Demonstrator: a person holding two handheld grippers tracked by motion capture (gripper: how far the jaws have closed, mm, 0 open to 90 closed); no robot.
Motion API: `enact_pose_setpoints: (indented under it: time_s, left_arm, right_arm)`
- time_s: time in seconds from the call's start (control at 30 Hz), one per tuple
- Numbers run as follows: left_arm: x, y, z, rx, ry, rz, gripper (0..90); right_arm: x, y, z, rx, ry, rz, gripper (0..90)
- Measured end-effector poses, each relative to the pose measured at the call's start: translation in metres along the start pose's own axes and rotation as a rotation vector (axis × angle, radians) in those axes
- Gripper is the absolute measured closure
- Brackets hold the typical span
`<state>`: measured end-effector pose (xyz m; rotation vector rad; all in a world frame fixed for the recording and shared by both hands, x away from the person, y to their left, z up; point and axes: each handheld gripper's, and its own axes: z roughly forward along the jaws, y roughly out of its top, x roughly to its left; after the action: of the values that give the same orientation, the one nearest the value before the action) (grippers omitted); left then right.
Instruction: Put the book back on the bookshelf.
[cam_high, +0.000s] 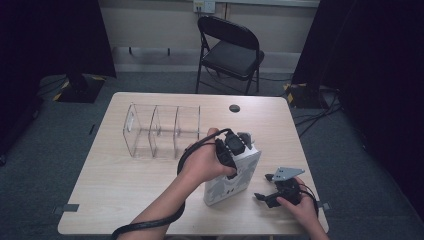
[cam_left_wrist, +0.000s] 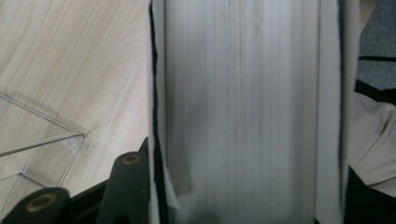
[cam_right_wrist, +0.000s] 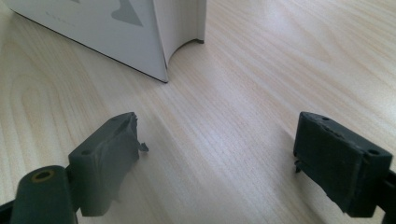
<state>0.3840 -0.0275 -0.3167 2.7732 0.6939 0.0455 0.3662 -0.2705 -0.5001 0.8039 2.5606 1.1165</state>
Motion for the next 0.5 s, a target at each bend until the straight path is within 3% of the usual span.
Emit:
enact_pose_setpoints:
  time_s: [0.23, 0.5]
  left_arm:
    - [0.001, -0.003, -0.004, 0.019, 0.002, -0.029, 52.6]
    - [0.007, -0.009, -0.012, 0.007, 0.023, -0.051, 52.7]
  right_arm:
    - [0.0, 0.0, 0.0, 0.001, 0.0, 0.0, 13.2]
    - [0.0, 0.0, 0.0, 0.002, 0.002, 0.003, 13.1]
